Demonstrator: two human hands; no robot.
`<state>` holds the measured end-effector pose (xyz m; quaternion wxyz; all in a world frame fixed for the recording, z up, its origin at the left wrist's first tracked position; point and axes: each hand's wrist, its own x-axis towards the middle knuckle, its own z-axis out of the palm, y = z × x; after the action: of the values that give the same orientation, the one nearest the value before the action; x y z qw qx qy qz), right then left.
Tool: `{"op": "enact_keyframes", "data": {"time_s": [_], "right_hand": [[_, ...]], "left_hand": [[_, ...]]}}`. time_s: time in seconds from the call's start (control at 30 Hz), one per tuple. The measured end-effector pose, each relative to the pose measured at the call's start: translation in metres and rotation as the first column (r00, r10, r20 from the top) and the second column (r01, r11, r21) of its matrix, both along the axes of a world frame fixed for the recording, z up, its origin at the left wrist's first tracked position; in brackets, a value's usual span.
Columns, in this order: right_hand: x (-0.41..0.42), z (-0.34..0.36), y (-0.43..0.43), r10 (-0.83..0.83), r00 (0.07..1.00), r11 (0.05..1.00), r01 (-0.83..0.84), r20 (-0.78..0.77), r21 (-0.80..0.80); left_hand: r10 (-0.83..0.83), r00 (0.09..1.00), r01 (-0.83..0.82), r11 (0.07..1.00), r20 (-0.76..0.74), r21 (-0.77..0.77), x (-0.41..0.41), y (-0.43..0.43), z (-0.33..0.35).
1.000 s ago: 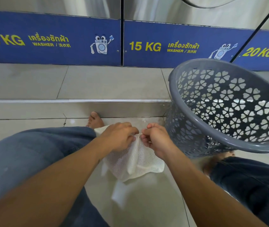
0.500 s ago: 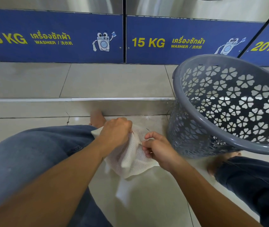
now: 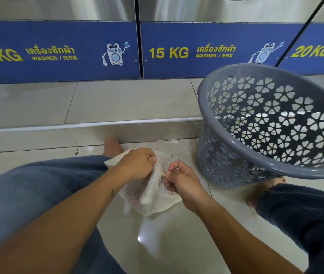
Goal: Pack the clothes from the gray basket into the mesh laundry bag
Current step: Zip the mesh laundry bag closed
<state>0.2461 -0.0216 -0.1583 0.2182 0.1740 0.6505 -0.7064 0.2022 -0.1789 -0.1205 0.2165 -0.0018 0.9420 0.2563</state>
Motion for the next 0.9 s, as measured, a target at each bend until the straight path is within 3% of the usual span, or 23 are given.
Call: {"op": "enact_keyframes", "data": {"time_s": [0.23, 0.47, 0.73, 0.9], "right_hand": [[0.001, -0.008, -0.003, -0.012, 1.0, 0.999, 0.011, -0.021, -0.048], [0.006, -0.019, -0.012, 0.032, 0.996, 0.999, -0.034, 0.083, 0.012], [0.001, -0.022, -0.019, 0.143, 0.988, 0.955, -0.152, 0.052, 0.256], [0.0, -0.021, -0.022, 0.147, 0.987, 0.947, -0.16, 0.068, 0.28]], "left_hand": [[0.123, 0.987, -0.147, 0.949, 0.102, 0.278, -0.004, 0.002, -0.022], [0.106, 0.989, -0.129, 0.956, 0.1, 0.264, -0.002, -0.005, -0.034], [0.143, 0.99, -0.137, 0.95, -0.001, 0.281, -0.002, -0.005, -0.037], [0.174, 0.985, -0.162, 0.941, -0.014, 0.298, -0.001, -0.006, -0.039]]}}
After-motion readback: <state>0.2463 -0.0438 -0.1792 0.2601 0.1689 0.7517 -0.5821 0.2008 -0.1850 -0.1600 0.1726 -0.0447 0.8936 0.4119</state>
